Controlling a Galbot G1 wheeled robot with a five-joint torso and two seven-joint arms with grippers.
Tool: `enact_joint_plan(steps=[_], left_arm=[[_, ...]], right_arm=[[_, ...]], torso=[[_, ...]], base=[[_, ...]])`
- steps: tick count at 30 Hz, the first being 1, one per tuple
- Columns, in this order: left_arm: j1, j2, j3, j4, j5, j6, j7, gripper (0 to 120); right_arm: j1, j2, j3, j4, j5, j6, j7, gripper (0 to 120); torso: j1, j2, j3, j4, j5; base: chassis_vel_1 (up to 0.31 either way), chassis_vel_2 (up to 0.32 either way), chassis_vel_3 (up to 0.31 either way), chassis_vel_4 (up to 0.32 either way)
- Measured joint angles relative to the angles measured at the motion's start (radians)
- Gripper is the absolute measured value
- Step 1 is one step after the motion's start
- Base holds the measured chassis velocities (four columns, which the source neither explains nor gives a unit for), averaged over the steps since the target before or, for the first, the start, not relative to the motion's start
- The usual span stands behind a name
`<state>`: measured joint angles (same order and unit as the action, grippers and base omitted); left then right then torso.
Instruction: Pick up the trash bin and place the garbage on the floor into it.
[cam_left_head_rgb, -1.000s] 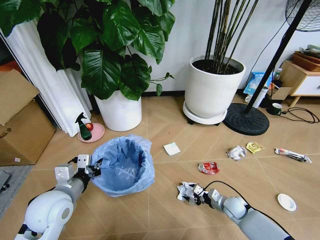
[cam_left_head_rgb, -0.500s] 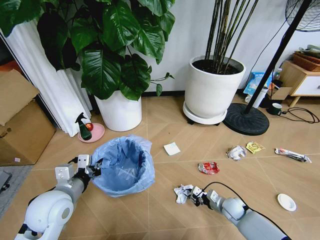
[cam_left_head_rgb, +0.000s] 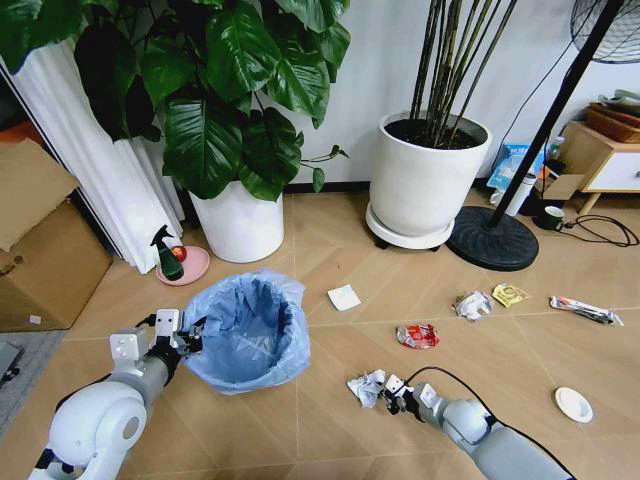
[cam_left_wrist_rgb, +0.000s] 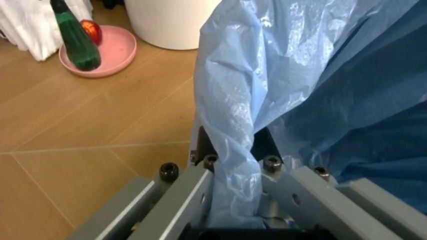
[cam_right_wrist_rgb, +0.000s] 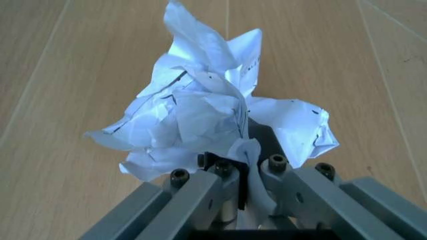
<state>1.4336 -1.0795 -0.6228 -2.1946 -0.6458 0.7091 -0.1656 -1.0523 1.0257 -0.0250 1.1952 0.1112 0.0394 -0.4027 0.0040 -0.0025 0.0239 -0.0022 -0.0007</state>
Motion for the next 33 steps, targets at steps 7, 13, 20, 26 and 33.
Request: enact_joint_plan(steps=[7, 13, 20, 26, 33], left_arm=[[0.0, 0.007, -0.001, -0.005, -0.004, 0.001, -0.001, 0], [0.0, 0.008, 0.001, -0.006, -0.004, 0.001, 0.001, 0], [0.0, 0.021, 0.007, -0.006, -0.007, 0.003, 0.002, 0], [-0.015, 0.036, 0.026, 0.013, -0.015, 0.012, 0.003, 0], [-0.049, 0.066, 0.046, 0.04, -0.042, 0.021, -0.001, 0]], right_arm=[[-0.024, -0.01, 0.049, 0.063, 0.037, -0.019, 0.03, 0], [-0.052, -0.042, 0.116, 0.157, 0.096, -0.047, 0.047, 0], [-0.09, -0.11, 0.244, 0.349, 0.241, -0.104, 0.081, 0], [0.001, -0.163, 0.267, 0.506, 0.398, -0.174, 0.106, 0], [0.143, -0.178, 0.203, 0.603, 0.505, -0.232, 0.117, 0]], torso=[[0.0, 0.0, 0.0, 0.0, 0.0], [0.0, 0.0, 0.0, 0.0, -0.0001], [0.0, 0.0, 0.0, -0.0003, -0.0002], [0.0, 0.0, 0.0, 0.0001, -0.0005], [0.0, 0.0, 0.0, 0.0, 0.0003]], base=[[0.0, 0.0, 0.0, 0.0], [0.0, 0.0, 0.0, 0.0], [0.0, 0.0, 0.0, 0.0], [0.0, 0.0, 0.0, 0.0], [0.0, 0.0, 0.0, 0.0]])
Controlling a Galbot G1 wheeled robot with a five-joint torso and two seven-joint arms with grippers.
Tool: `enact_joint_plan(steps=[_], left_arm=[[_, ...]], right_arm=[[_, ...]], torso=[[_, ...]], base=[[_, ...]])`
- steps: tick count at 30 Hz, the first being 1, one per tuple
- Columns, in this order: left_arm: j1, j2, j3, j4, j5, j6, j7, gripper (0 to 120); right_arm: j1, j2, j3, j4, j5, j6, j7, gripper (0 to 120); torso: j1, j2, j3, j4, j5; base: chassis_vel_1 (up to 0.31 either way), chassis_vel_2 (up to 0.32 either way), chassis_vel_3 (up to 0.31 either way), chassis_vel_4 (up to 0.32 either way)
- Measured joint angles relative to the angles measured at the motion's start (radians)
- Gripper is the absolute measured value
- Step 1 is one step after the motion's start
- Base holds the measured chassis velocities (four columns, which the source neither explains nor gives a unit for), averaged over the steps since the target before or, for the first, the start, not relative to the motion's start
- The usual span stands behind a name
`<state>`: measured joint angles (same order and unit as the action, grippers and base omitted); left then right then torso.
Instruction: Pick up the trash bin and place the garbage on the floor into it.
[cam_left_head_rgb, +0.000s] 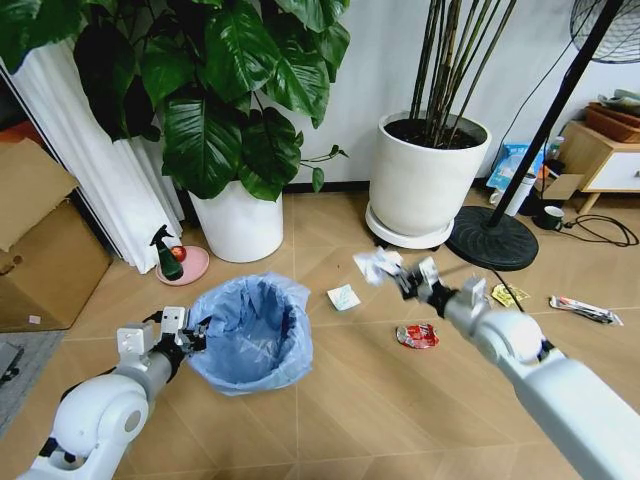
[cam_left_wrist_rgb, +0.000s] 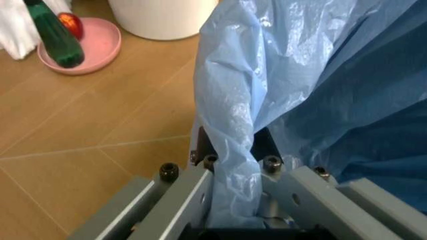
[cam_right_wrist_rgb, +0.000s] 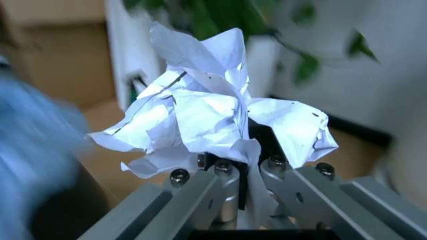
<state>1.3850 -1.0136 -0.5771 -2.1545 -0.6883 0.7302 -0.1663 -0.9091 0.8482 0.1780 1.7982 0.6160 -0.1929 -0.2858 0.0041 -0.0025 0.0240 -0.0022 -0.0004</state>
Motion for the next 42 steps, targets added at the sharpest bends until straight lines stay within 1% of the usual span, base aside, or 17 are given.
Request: enact_joint_plan(steps=[2, 4, 6, 9, 10, 14, 21, 23, 25, 28, 32, 33, 36, 37, 39, 40, 42], left_arm=[[-0.008, 0.008, 0.007, 0.009, -0.005, 0.001, 0.0, 0], [-0.05, 0.046, 0.045, 0.04, -0.017, 0.004, 0.007, 0], [-0.066, 0.057, 0.057, 0.048, -0.024, 0.005, 0.008, 0], [-0.098, 0.074, 0.082, 0.063, -0.038, 0.005, 0.008, 0], [-0.13, 0.085, 0.107, 0.08, -0.053, 0.005, 0.008, 0], [-0.161, 0.094, 0.127, 0.095, -0.07, 0.006, 0.008, 0], [-0.209, 0.096, 0.159, 0.126, -0.08, 0.006, 0.007, 0], [-0.221, 0.093, 0.167, 0.133, -0.08, 0.006, 0.005, 0], [-0.229, 0.089, 0.174, 0.136, -0.081, 0.006, 0.003, 0], [-0.23, 0.089, 0.174, 0.137, -0.081, 0.006, 0.002, 0], [-0.228, 0.09, 0.17, 0.137, -0.081, 0.006, 0.002, 0], [-0.228, 0.09, 0.17, 0.137, -0.081, 0.006, 0.002, 0], [-0.227, 0.091, 0.166, 0.137, -0.081, 0.006, 0.003, 0], [-0.227, 0.091, 0.166, 0.137, -0.081, 0.006, 0.003, 0], [-0.224, 0.09, 0.165, 0.135, -0.081, 0.006, 0.003, 0], [-0.224, 0.09, 0.165, 0.135, -0.081, 0.006, 0.003, 0], [-0.222, 0.089, 0.165, 0.133, -0.081, 0.006, 0.003, 0]], right_arm=[[0.038, 0.001, -0.027, 0.015, 0.025, -0.009, 0.007, 0], [0.181, 0.023, -0.145, 0.066, 0.106, -0.046, 0.034, 0], [0.22, 0.036, -0.187, 0.08, 0.132, -0.057, 0.046, 0], [0.285, 0.063, -0.276, 0.096, 0.187, -0.078, 0.071, 0], [0.337, 0.086, -0.373, 0.103, 0.227, -0.092, 0.088, 0], [0.354, 0.092, -0.441, 0.098, 0.225, -0.094, 0.084, 0], [0.346, 0.078, -0.476, 0.105, 0.219, -0.098, 0.081, 0], [0.342, 0.071, -0.484, 0.106, 0.208, -0.102, 0.082, 3], [0.337, 0.059, -0.5, 0.113, 0.194, -0.107, 0.088, 13], [0.334, 0.056, -0.506, 0.116, 0.184, -0.107, 0.09, 18], [0.331, 0.058, -0.512, 0.116, 0.167, -0.106, 0.098, 38], [0.331, 0.058, -0.512, 0.116, 0.167, -0.106, 0.098, 38], [0.333, 0.062, -0.515, 0.116, 0.167, -0.106, 0.101, 49], [0.333, 0.062, -0.515, 0.116, 0.167, -0.106, 0.101, 49], [0.336, 0.065, -0.518, 0.116, 0.168, -0.106, 0.105, 61], [0.336, 0.065, -0.518, 0.116, 0.168, -0.106, 0.105, 61], [0.335, 0.067, -0.515, 0.118, 0.169, -0.105, 0.113, 69]], torso=[[0.0, 0.0, 0.0, -0.0001, -0.0007], [0.0, 0.0, 0.0, 0.0001, -0.0003], [0.0, 0.0, 0.0, 0.0001, -0.0017], [0.0, 0.0, 0.0, 0.0002, 0.0001], [0.0, 0.0, 0.0, 0.0002, -0.0012], [0.0, 0.0, 0.0, 0.0, -0.0005], [0.0, 0.0, 0.0, -0.0002, -0.0006], [0.0, 0.0, 0.0, -0.0002, -0.0004], [0.0, 0.0, 0.0, -0.0003, -0.0005], [0.0, 0.0, 0.0, -0.0002, -0.0004], [0.0, 0.0, 0.0, -0.0001, -0.0004], [0.0, 0.0, 0.0, -0.0001, -0.0004], [0.0, 0.0, 0.0, 0.0, -0.0005], [0.0, 0.0, 0.0, 0.0, -0.0005], [0.0, 0.0, 0.0, 0.0, -0.0005], [0.0, 0.0, 0.0, 0.0, -0.0005], [0.0, 0.0, 0.0, 0.0, -0.0005]], base=[[0.0, 0.0, 0.0, 0.0], [0.0, 0.0, 0.0, 0.0], [0.0, 0.0, 0.0, 0.0], [0.0, 0.0, 0.0, 0.0], [0.0, 0.0, 0.0, 0.0], [0.0, 0.0, 0.0, 0.0], [0.0, 0.0, 0.0, 0.0], [0.0, 0.0, 0.0, 0.0], [0.0, 0.0, 0.0, 0.0], [0.0, 0.0, 0.0, 0.0], [0.0, 0.0, 0.0, 0.0], [0.0, 0.0, 0.0, 0.0], [0.0, 0.0, 0.0, 0.0], [0.0, 0.0, 0.0, 0.0], [0.0, 0.0, 0.0, 0.0], [0.0, 0.0, 0.0, 0.0], [0.0, 0.0, 0.0, 0.0]])
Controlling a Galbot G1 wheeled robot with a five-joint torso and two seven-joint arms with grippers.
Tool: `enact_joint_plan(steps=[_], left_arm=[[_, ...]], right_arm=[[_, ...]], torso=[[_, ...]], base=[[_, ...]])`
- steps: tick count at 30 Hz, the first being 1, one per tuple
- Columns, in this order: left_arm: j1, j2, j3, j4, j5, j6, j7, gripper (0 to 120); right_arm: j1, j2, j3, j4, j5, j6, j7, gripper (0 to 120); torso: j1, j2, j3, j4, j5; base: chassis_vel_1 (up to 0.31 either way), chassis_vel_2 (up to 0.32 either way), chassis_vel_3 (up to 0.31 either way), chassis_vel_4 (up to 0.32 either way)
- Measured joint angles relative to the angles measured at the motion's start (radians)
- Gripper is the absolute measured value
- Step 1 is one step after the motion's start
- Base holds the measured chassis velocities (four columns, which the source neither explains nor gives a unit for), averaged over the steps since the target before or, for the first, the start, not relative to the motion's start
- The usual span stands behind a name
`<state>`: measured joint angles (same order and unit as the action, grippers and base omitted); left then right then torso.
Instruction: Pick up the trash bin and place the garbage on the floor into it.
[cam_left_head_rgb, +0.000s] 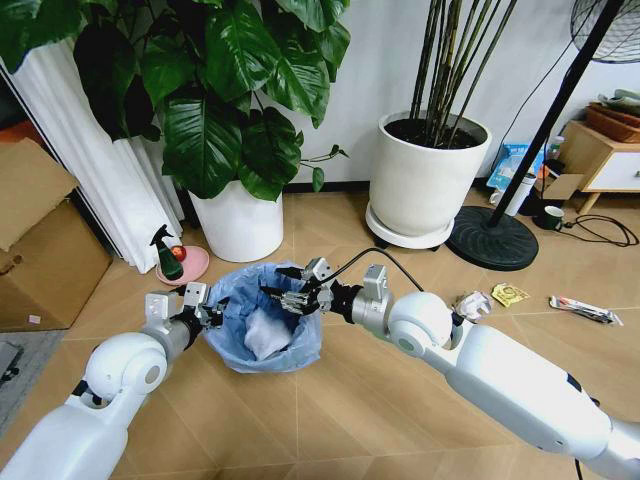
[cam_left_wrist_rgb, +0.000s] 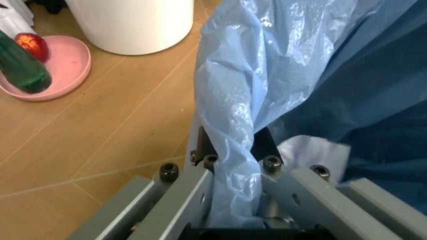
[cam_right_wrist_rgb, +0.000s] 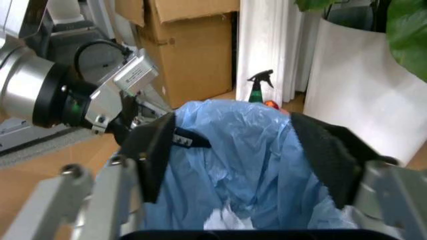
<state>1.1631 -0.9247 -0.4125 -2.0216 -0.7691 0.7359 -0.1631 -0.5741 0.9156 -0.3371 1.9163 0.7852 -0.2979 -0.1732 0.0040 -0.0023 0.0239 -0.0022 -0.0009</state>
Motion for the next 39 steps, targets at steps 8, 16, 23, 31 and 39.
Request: enact_joint_plan(steps=[8, 16, 23, 31, 39], left_arm=[[0.016, 0.0, -0.023, -0.009, 0.002, 0.0, 0.004, 0], [0.034, -0.005, -0.049, -0.017, 0.005, 0.0, 0.01, 0], [0.059, 0.0, -0.087, -0.032, 0.005, -0.001, 0.022, 0], [0.083, -0.014, -0.118, -0.039, 0.03, -0.001, 0.031, 0], [0.107, -0.035, -0.127, -0.07, 0.047, -0.001, 0.03, 0]], right_arm=[[-0.038, -0.009, 0.102, 0.029, 0.02, -0.001, 0.026, 98], [-0.169, -0.023, 0.308, 0.049, 0.018, -0.002, 0.082, 100], [-0.483, -0.031, 0.639, 0.06, -0.107, 0.015, 0.04, 100], [-0.702, 0.023, 0.842, 0.082, -0.28, 0.085, 0.051, 100], [-0.891, 0.147, 0.94, 0.173, -0.393, 0.14, 0.09, 100]], torso=[[0.0, 0.0, 0.0, 0.0, 0.0], [0.0, 0.0, 0.0, 0.0004, -0.0001], [0.0, 0.0, 0.0, -0.0004, 0.0005], [0.0, 0.0, 0.0, -0.0001, -0.0003], [0.0, 0.0, 0.0, -0.0002, 0.0002]], base=[[0.0, 0.0, 0.0, 0.0], [0.0, 0.0, 0.0, 0.0], [0.0, 0.0, 0.0, 0.0], [0.0, 0.0, 0.0, 0.0], [0.0, 0.0, 0.0, 0.0]])
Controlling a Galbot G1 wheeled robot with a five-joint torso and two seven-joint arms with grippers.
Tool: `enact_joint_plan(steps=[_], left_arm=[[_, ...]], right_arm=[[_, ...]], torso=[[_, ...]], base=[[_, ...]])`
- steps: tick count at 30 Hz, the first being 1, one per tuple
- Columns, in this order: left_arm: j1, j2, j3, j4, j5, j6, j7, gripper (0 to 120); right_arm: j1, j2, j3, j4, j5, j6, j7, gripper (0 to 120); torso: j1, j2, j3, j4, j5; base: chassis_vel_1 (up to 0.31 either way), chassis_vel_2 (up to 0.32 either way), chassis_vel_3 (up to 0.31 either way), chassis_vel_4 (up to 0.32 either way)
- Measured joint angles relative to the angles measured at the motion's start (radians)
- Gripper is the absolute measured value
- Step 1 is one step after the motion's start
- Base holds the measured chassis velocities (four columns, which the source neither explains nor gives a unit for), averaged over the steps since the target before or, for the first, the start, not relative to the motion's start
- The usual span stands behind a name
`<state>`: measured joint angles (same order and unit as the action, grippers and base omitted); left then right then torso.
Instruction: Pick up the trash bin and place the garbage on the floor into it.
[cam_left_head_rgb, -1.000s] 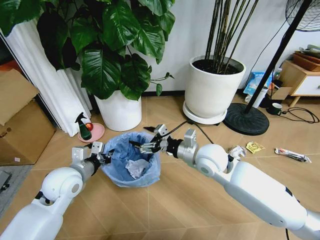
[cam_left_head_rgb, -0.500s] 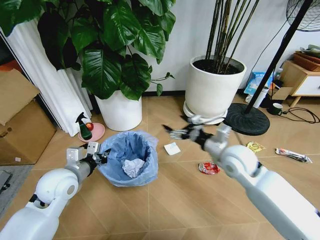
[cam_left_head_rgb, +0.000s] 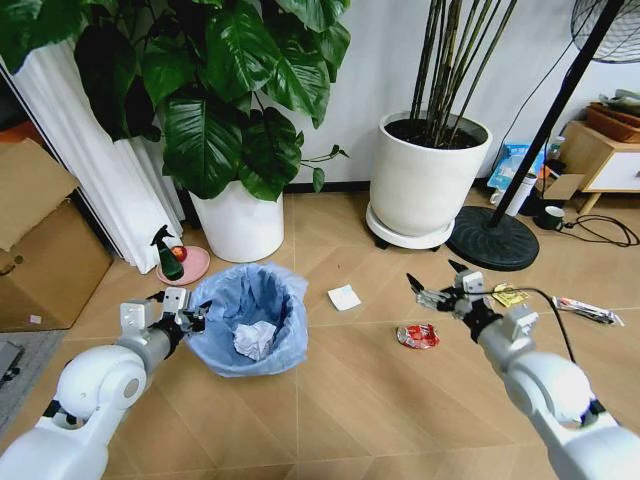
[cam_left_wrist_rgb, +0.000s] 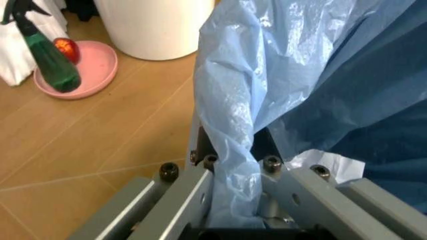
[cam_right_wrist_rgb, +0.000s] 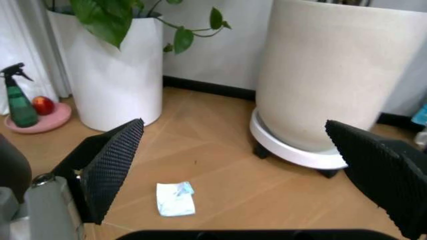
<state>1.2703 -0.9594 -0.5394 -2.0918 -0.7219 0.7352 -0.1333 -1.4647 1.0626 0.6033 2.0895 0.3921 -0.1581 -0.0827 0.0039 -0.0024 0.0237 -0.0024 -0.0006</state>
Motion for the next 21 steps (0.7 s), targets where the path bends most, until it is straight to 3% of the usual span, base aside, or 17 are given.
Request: enact_joint_plan(steps=[7, 21], left_arm=[[0.007, -0.006, 0.003, -0.012, 0.005, 0.0, -0.003, 0], [0.004, -0.007, 0.006, -0.01, 0.009, 0.0, -0.001, 0]], right_arm=[[-0.045, 0.085, 0.027, 0.02, -0.042, 0.014, -0.01, 100], [-0.039, 0.095, 0.032, 0.005, -0.033, 0.016, -0.01, 100]], torso=[[0.0, 0.0, 0.0, 0.0001, -0.0003], [0.0, 0.0, 0.0, 0.0002, -0.0003]], base=[[0.0, 0.0, 0.0, 0.0], [-0.069, 0.077, 0.075, -0.081]])
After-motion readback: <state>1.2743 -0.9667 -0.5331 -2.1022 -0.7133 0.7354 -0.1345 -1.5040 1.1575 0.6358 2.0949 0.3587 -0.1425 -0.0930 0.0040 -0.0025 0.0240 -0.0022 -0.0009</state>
